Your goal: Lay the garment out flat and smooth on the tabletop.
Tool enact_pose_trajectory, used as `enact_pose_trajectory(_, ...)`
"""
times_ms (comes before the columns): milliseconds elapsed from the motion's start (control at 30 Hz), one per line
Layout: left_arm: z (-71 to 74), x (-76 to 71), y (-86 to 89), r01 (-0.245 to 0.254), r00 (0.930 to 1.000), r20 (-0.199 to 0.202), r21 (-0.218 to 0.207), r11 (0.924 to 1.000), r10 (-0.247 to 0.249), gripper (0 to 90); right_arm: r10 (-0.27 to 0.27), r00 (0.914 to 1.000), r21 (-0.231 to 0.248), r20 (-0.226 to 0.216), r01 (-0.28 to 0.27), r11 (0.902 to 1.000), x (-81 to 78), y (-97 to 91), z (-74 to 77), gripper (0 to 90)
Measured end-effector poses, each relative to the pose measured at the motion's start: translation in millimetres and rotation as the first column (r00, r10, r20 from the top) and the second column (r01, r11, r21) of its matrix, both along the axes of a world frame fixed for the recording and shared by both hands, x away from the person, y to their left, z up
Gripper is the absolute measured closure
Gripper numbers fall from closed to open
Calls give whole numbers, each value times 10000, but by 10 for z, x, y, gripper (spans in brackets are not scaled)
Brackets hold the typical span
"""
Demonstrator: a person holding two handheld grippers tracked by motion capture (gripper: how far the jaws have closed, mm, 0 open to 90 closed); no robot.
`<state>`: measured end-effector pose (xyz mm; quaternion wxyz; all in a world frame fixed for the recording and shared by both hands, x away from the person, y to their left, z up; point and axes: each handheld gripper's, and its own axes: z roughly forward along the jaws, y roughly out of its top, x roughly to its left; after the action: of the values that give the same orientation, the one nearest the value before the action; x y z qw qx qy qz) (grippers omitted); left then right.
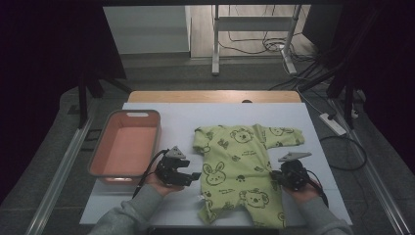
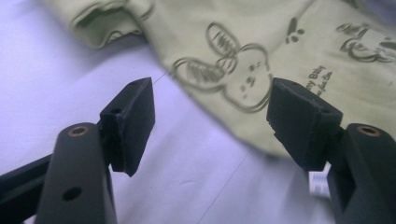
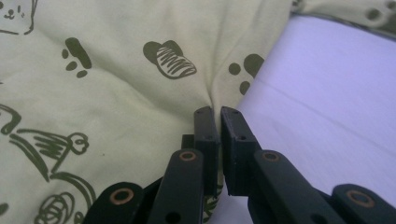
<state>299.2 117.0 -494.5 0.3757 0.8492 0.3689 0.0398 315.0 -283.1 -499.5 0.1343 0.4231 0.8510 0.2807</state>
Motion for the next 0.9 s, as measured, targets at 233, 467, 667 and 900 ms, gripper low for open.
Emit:
enact_pose_trajectory(233, -9, 7, -6, 1, 10000, -24, 49, 10000, -1, 324, -340, 9994, -171, 24, 340, 9993, -139, -247, 3, 857)
enact_pose_trajectory(467, -23, 21, -9, -12, 10000, -61, 154, 9999, 13, 322, -433, 9990, -456, -88, 428, 9980, -145, -309, -28, 856)
enact_pose_trajectory(667, -47, 44, -39, -188, 9998, 24, 259, 9995, 188, 321, -426, 9991, -438, -44, 424, 9981, -140, -316, -29, 842)
enact_pose_trajectory(900, -72, 99, -61, -442, 9990, 116, 387, 9983, 438, 320, -282, 9986, 329, 442, 267, 9991, -141, -253, 64, 584)
